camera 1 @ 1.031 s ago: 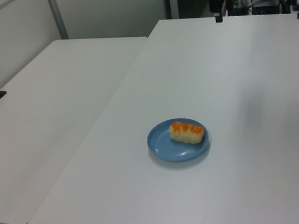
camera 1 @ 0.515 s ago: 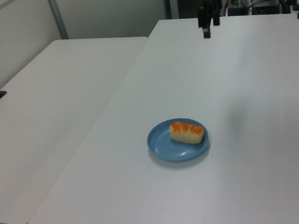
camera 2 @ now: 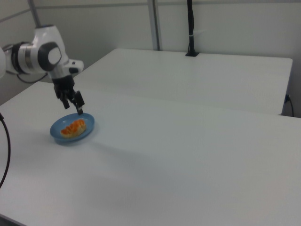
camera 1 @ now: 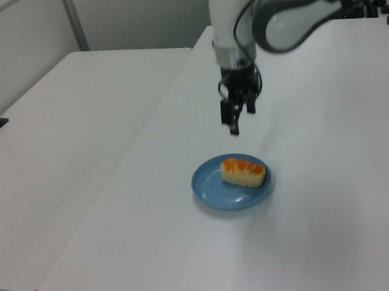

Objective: Put the bread on the table
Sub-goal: 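Move the open gripper down over the glazed bread roll on the blue plate, then close the gripper on the glazed bread roll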

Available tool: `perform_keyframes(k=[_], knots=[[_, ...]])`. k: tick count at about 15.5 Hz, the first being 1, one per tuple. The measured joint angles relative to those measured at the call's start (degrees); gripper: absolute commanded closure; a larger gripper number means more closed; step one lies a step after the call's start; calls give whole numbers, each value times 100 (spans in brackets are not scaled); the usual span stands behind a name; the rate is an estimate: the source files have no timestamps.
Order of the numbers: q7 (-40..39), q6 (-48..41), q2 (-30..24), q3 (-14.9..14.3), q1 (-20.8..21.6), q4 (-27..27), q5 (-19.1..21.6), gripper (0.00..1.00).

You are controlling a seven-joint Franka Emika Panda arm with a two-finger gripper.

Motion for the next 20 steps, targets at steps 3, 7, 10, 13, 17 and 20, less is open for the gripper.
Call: perform_keyframes(k=[3,7,10,13,17,20], knots=[[204,314,454,-5,223,28,0,0],[343,719,781,-5,289,52,0,0],[362,745,882,-7,286,56,0,29],[362,746,960,-7,286,58,0,65],[352,746,969,-8,285,103,0,70],[330,728,817,-27,257,204,0,70]])
